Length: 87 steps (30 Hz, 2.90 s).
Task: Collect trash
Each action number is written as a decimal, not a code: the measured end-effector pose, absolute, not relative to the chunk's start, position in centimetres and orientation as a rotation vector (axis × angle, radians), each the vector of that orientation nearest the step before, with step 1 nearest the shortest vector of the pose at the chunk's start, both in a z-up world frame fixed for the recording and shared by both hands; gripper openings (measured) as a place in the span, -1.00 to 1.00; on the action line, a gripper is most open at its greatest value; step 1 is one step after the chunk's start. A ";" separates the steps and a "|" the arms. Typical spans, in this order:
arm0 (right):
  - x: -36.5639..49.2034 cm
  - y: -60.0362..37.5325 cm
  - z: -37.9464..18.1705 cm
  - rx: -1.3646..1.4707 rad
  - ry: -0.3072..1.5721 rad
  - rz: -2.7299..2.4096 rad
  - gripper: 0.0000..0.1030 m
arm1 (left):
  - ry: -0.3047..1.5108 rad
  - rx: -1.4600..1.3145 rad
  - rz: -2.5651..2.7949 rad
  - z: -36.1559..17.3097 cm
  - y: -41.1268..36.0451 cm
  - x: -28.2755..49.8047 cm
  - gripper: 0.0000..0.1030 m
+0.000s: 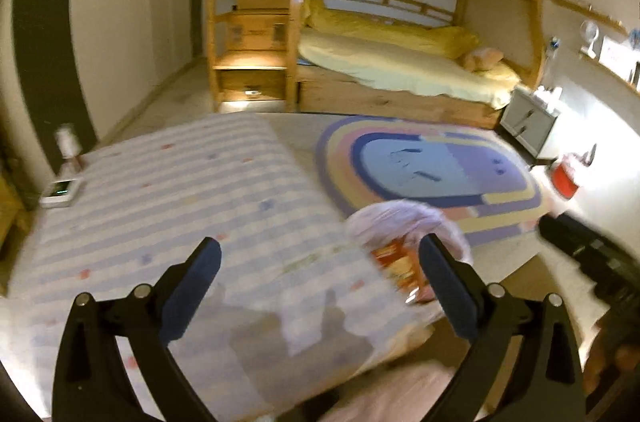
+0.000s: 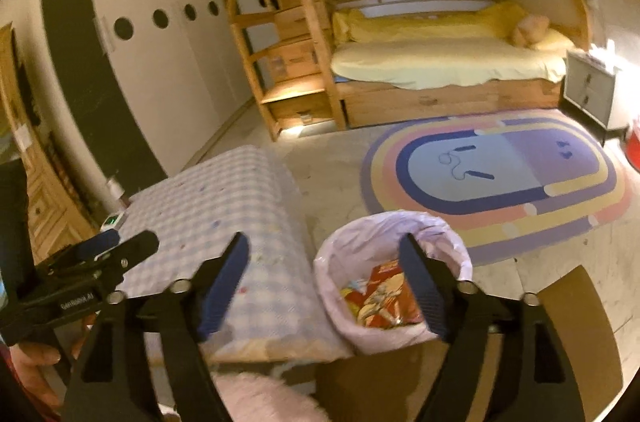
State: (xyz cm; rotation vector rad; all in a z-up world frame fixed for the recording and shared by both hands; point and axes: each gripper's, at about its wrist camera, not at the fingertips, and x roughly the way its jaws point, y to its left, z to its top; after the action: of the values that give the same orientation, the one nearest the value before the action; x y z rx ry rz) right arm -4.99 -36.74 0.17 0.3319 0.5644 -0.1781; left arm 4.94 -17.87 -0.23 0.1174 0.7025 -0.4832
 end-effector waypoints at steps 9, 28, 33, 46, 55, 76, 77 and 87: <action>-6.1 -28.7 2.5 0.216 0.616 -0.009 0.77 | 0.804 0.125 -0.288 0.7 -6.9 1.7 0.87; -8.3 -17.9 7.4 0.005 0.621 0.113 0.86 | 0.731 0.102 0.011 4.7 2.6 -5.0 0.87; -8.0 -17.5 6.8 0.018 0.634 0.121 0.85 | 0.750 0.105 0.024 4.2 2.9 -4.9 0.87; -7.8 -18.0 6.5 0.027 0.637 0.113 0.85 | 0.757 0.105 0.025 4.1 3.0 -5.1 0.87; -7.6 -17.9 6.4 0.030 0.644 0.115 0.86 | 0.763 0.103 0.030 4.0 2.9 -5.0 0.87; -7.6 -18.0 6.3 0.035 0.644 0.117 0.86 | 0.773 0.103 0.029 3.6 2.7 -5.1 0.87; -7.6 -18.0 6.2 0.036 0.644 0.116 0.86 | 0.772 0.102 0.030 3.6 2.6 -5.1 0.87; -7.6 -18.1 6.2 0.037 0.646 0.117 0.86 | 0.773 0.103 0.029 3.6 2.6 -5.1 0.87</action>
State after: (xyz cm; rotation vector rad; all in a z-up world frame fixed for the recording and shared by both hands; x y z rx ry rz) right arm -7.56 -18.10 6.22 0.0368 0.6456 0.1167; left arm -5.10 2.62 3.55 0.1029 0.7728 0.0292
